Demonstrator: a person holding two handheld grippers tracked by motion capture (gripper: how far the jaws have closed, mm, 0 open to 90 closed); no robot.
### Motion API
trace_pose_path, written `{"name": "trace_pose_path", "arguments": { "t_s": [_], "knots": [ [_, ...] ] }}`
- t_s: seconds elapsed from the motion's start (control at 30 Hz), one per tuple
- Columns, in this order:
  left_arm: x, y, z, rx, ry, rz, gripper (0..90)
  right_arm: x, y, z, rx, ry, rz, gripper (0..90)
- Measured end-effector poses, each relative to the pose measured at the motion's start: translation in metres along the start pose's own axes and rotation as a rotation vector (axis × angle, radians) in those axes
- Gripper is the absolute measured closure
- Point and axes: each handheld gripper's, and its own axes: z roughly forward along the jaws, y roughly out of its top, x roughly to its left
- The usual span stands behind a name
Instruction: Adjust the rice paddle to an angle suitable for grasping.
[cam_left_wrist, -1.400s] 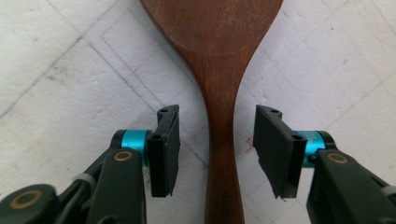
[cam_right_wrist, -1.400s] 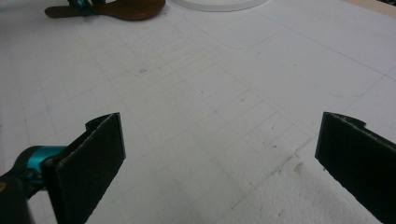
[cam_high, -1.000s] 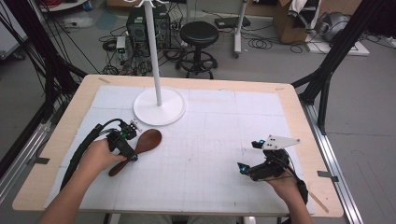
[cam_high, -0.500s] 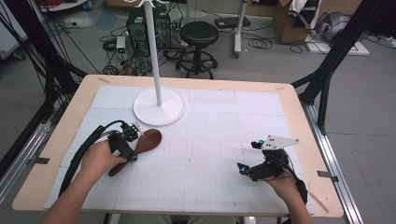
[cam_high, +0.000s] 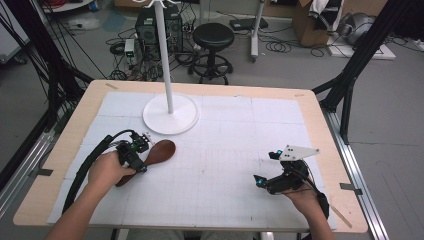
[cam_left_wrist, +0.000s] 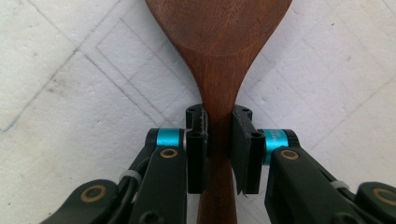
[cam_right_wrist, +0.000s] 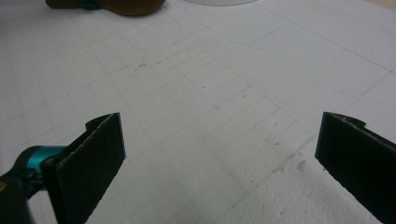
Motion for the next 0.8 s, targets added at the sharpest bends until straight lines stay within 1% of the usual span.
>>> {"name": "trace_pose_path", "arguments": {
  "t_s": [0.03,0.1,0.27,0.3,0.33,0.37,0.4,0.43,0.47,0.5,0.53,0.57,0.6,0.63,0.67,0.7,0.73,0.77,0.8],
  "knots": [
    [0.001,0.0,0.0,-0.001,-0.009,0.009,77.5,0.0,0.0,0.0,0.0,-0.002,-0.006,0.9],
    [0.002,-0.001,-0.001,-0.002,-0.012,0.015,77.7,0.0,0.0,0.001,0.002,-0.003,-0.011,0.9],
    [0.003,-0.002,-0.002,-0.011,-0.015,0.031,78.0,0.0,-0.001,0.001,0.008,-0.001,-0.005,0.9],
    [0.003,-0.003,-0.003,-0.018,-0.01,0.042,78.0,-0.001,-0.001,0.001,0.006,-0.002,-0.008,0.9],
    [0.003,-0.003,-0.005,-0.025,-0.009,0.041,78.0,-0.001,-0.001,0.001,0.007,-0.005,-0.005,0.9],
    [0.003,-0.004,-0.007,-0.043,-0.007,0.053,78.1,-0.001,-0.001,0.001,0.004,-0.006,-0.003,0.9],
    [0.003,-0.004,-0.007,-0.043,-0.007,0.053,78.1,-0.001,-0.001,0.001,0.004,-0.006,-0.003,0.9],
    [0.003,-0.005,-0.008,-0.062,-0.021,0.044,78.1,-0.001,-0.001,0.001,0.004,-0.006,-0.005,0.9],
    [0.003,-0.006,-0.01,-0.07,-0.016,0.053,78.1,-0.001,-0.001,0.001,0.002,-0.005,-0.006,0.9],
    [0.003,-0.006,-0.011,-0.079,-0.03,0.056,78.1,-0.001,-0.001,0.0,0.003,-0.006,-0.002,0.9],
    [0.002,-0.007,-0.011,-0.095,-0.031,0.052,78.1,-0.001,-0.001,0.0,0.003,-0.006,-0.002,0.9],
    [0.001,-0.007,-0.012,-0.106,-0.029,0.06,78.1,-0.001,-0.001,0.0,0.002,-0.005,-0.004,0.9],
    [0.001,-0.007,-0.014,-0.111,-0.043,0.069,78.1,-0.001,-0.001,0.0,0.002,-0.005,-0.004,0.9],
    [0.0,-0.007,-0.015,-0.116,-0.042,0.081,78.1,-0.001,-0.001,0.0,0.001,-0.004,-0.004,0.9],
    [-0.001,-0.007,-0.016,-0.126,-0.055,0.083,78.1,-0.001,-0.001,0.0,0.001,-0.004,-0.003,0.9],
    [-0.002,-0.007,-0.017,-0.132,-0.058,0.096,78.1,-0.001,-0.001,0.0,0.001,-0.004,-0.005,0.9],
    [-0.004,-0.007,-0.017,-0.139,-0.065,0.099,78.0,-0.001,-0.001,0.0,0.002,-0.004,-0.004,0.9],
    [-0.006,-0.007,-0.018,-0.141,-0.063,0.113,78.1,-0.001,-0.001,0.0,0.0,-0.005,-0.005,0.9],
    [-0.007,-0.007,-0.018,-0.146,-0.068,0.117,78.1,-0.001,-0.001,0.0,0.0,-0.005,-0.005,0.9]
  ]
}}
